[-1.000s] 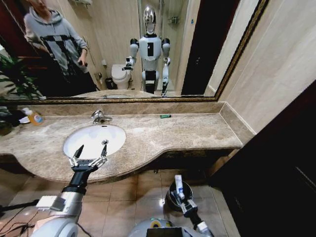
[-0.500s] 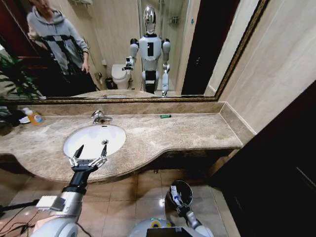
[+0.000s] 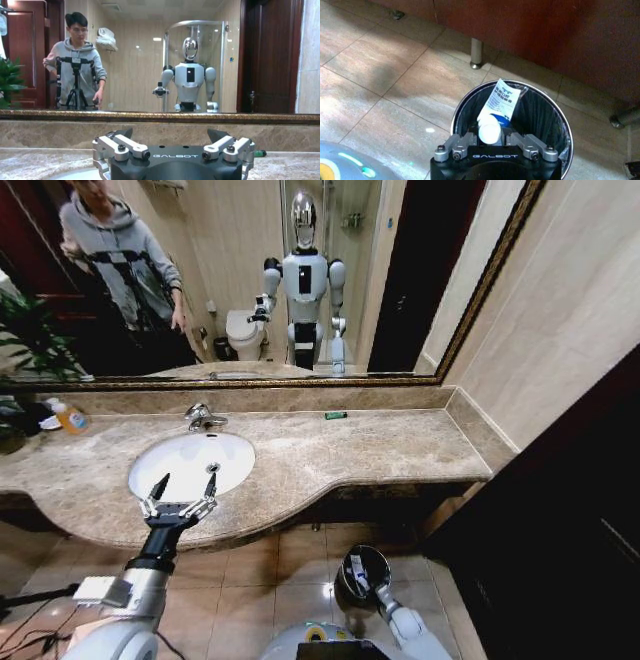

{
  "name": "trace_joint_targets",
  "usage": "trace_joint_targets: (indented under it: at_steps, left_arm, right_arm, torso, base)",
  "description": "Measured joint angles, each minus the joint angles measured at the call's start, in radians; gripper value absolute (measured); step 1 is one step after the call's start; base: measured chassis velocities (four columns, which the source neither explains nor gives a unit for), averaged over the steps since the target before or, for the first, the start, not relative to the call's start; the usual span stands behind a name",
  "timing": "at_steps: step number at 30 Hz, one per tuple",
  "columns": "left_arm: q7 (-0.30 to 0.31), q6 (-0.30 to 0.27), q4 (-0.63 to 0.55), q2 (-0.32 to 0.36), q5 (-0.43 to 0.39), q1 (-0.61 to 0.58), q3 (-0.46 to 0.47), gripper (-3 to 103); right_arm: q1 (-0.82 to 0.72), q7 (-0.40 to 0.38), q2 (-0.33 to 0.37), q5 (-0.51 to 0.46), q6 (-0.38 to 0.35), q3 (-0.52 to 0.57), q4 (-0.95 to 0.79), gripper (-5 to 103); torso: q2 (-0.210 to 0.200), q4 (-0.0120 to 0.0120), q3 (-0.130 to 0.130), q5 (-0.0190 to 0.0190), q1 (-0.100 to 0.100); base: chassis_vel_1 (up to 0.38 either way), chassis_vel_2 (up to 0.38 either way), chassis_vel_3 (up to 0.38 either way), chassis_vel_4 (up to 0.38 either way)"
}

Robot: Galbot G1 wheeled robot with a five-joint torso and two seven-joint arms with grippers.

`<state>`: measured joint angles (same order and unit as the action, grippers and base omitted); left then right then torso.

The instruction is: Pick up the trash from the sink and place it in the trash bin.

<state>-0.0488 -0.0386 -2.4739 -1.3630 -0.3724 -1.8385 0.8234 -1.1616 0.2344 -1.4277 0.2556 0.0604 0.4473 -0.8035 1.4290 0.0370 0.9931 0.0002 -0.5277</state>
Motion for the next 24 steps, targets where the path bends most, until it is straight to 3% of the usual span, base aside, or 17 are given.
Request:
trace_joint_targets:
  at_steps: [9, 12, 13, 17, 18, 21, 23, 24]
  left_arm:
    - [0.0, 0.0, 0.0, 0.0, 0.0, 0.0, 0.0, 100]
    - [0.0, 0.0, 0.0, 0.0, 0.0, 0.0, 0.0, 100]
    - [0.0, 0.0, 0.0, 0.0, 0.0, 0.0, 0.0, 100]
    - [0.0, 0.0, 0.0, 0.0, 0.0, 0.0, 0.0, 100]
    - [0.0, 0.0, 0.0, 0.0, 0.0, 0.0, 0.0, 100]
    - [0.0, 0.0, 0.0, 0.0, 0.0, 0.0, 0.0, 100]
    - [0.0, 0.0, 0.0, 0.0, 0.0, 0.0, 0.0, 100]
    - [0.0, 0.0, 0.0, 0.0, 0.0, 0.0, 0.0, 100]
  right_arm:
    - [0.005, -0.006, 0.01, 0.0, 0.018, 0.007, 0.025, 22]
    - [-0.006, -0.017, 0.017, 0.0, 0.025, 0.011, 0.016, 38]
    - [-0.006, -0.017, 0.017, 0.0, 0.025, 0.011, 0.016, 38]
    - [-0.037, -0.026, 0.025, -0.005, 0.037, 0.013, -0.019, 65]
    - [-0.037, -0.026, 0.025, -0.005, 0.037, 0.013, -0.019, 65]
    - [-0.048, -0.057, 0.027, -0.019, 0.068, 0.015, -0.027, 82]
    - [-0.048, -0.065, 0.027, -0.024, 0.076, 0.019, -0.027, 82]
    - [-0.05, -0.07, 0.028, -0.029, 0.079, 0.021, -0.028, 87]
  torso:
    - [0.0, -0.0001, 0.0, -0.0001, 0.0]
    - [0.0, -0.0001, 0.0, -0.0002, 0.0]
    - [0.0, -0.0001, 0.0, -0.0002, 0.0]
    - [0.0, -0.0002, 0.0, -0.0001, 0.0]
    - [0.0, -0.0002, 0.0, -0.0001, 0.0]
    - [0.0, -0.0003, 0.0, -0.0001, 0.0]
    - [0.0, -0.0001, 0.0, -0.0001, 0.0]
    - [0.0, -0.0001, 0.0, -0.0002, 0.0]
  base:
    - [0.0, 0.0, 0.0, 0.0]
    - [0.0, 0.0, 0.0, 0.0]
    - [0.0, 0.0, 0.0, 0.0]
    - [0.0, 0.0, 0.0, 0.0]
    - [0.0, 0.0, 0.0, 0.0]
    - [0.0, 0.0, 0.0, 0.0]
    - [0.0, 0.0, 0.0, 0.0]
    - [0.0, 0.0, 0.0, 0.0]
